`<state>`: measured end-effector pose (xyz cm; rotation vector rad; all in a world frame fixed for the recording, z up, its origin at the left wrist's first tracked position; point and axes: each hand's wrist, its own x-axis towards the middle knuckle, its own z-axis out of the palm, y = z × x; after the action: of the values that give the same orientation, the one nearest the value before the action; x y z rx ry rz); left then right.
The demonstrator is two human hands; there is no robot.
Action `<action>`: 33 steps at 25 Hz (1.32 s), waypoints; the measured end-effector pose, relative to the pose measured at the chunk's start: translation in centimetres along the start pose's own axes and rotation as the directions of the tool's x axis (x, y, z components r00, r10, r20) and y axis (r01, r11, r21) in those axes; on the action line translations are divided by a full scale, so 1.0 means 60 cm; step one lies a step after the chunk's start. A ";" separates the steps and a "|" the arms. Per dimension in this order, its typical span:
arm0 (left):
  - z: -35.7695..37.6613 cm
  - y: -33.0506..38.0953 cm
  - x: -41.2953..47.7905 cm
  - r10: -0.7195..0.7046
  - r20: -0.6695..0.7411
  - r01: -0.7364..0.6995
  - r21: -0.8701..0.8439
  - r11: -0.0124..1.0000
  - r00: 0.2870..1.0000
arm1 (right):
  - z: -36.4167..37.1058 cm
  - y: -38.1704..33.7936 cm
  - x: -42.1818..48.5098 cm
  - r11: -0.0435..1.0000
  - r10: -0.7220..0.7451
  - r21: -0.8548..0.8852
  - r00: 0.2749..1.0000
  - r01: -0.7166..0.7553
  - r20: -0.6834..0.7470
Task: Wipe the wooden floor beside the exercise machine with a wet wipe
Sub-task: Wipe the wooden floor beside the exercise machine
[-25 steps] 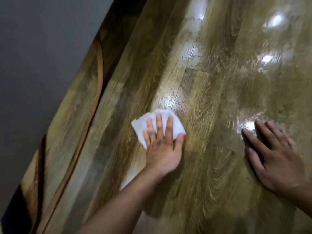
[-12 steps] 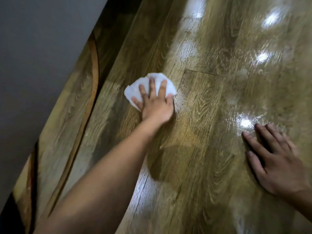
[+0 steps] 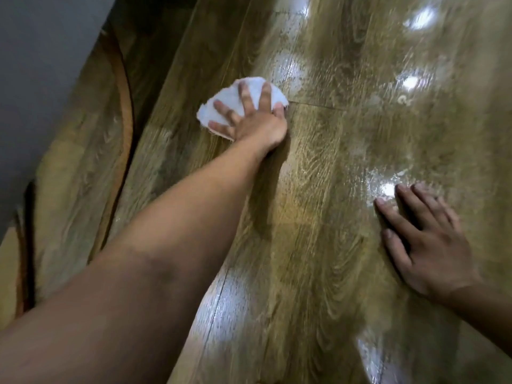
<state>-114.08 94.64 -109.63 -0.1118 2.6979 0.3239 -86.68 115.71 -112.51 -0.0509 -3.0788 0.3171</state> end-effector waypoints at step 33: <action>0.075 -0.421 -0.541 -0.003 0.143 -0.011 0.102 0.995 0.990 | 0.050 -0.404 0.009 0.514 -0.784 0.008 0.466 0.858 0.410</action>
<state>-79.58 72.21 -105.42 -0.0510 2.5666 0.1870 -88.03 91.41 -110.46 1.6400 -2.9481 -0.0694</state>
